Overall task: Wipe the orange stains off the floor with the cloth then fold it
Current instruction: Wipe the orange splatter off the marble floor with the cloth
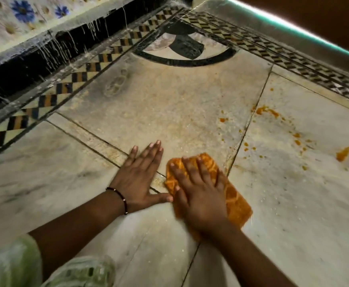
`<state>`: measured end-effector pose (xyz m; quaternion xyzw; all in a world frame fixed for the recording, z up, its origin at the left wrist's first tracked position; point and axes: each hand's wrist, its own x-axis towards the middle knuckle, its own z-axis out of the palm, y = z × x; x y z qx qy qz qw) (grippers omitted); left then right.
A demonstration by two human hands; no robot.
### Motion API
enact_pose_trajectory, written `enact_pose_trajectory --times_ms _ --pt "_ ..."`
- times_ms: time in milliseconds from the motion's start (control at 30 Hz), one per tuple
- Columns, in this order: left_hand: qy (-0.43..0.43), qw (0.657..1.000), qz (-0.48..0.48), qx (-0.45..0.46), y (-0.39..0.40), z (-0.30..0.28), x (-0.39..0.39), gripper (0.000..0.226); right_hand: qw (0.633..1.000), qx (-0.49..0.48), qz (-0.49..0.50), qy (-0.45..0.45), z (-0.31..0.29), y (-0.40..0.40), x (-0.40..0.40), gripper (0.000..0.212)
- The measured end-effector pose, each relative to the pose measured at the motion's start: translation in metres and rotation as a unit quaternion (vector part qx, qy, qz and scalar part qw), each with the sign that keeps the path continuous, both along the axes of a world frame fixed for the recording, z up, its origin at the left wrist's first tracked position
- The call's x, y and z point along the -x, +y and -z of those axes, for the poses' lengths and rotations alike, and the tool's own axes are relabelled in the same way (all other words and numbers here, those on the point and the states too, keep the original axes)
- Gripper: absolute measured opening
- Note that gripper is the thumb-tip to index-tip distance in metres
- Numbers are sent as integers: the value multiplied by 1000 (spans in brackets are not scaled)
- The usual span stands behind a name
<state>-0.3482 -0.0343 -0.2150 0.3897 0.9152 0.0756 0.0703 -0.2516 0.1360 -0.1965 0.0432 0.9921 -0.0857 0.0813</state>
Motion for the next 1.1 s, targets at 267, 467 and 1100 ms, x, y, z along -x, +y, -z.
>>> enact_pose_trajectory --times_ms 267,467,1100 --pt "-4 1000 3 21 0 3 -5 112 973 -14 231 11 1 78 -53 61" --pt "8 1000 -2 20 0 5 -6 111 975 12 220 -31 1 5 -43 68" --pt "9 1000 6 25 -1 4 -4 110 997 10 76 10 1 10 -29 55"
